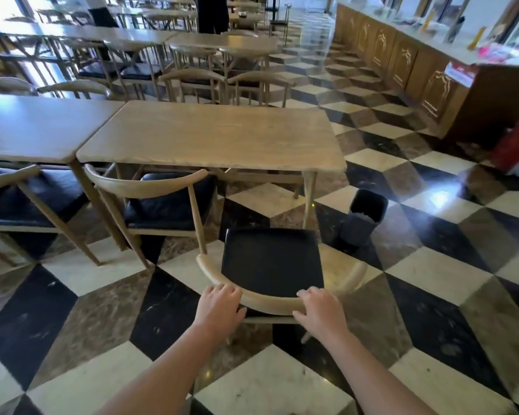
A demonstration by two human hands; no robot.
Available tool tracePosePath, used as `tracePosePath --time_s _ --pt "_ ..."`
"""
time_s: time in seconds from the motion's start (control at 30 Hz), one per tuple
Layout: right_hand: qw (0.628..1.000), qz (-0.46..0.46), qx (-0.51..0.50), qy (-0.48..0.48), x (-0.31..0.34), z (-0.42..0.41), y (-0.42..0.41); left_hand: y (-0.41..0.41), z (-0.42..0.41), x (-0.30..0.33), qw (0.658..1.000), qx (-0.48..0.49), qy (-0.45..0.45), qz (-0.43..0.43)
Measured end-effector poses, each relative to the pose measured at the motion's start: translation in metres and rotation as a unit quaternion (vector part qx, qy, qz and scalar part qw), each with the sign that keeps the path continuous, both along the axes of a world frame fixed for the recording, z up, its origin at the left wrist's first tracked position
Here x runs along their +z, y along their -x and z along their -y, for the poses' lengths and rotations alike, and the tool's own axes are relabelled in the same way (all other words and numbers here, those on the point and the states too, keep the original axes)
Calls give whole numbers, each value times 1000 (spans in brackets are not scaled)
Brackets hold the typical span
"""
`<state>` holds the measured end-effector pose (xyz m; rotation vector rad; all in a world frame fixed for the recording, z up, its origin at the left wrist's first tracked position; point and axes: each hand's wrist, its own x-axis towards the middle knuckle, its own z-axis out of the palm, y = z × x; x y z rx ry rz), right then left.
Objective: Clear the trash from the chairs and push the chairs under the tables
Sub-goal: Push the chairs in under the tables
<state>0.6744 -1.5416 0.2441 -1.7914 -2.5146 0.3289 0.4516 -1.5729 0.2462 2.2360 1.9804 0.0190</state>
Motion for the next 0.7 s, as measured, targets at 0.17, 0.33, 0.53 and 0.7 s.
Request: tracePosePath --time_s 0.17,0.33,0.53,0.7 --pt "999 0 37 0 -14 -18 -43 -45 -11 -14 1000 12 19 -13" --pt "997 20 70 38 -35 -35 -64 -72 -20 -30 998 20 60 3" --pt "991 31 106 73 -54 -48 -70 -84 -31 -46 991 75 94 58" --pt "990 44 122 54 -67 -64 -65 -80 -53 -52 991 73 111 32"
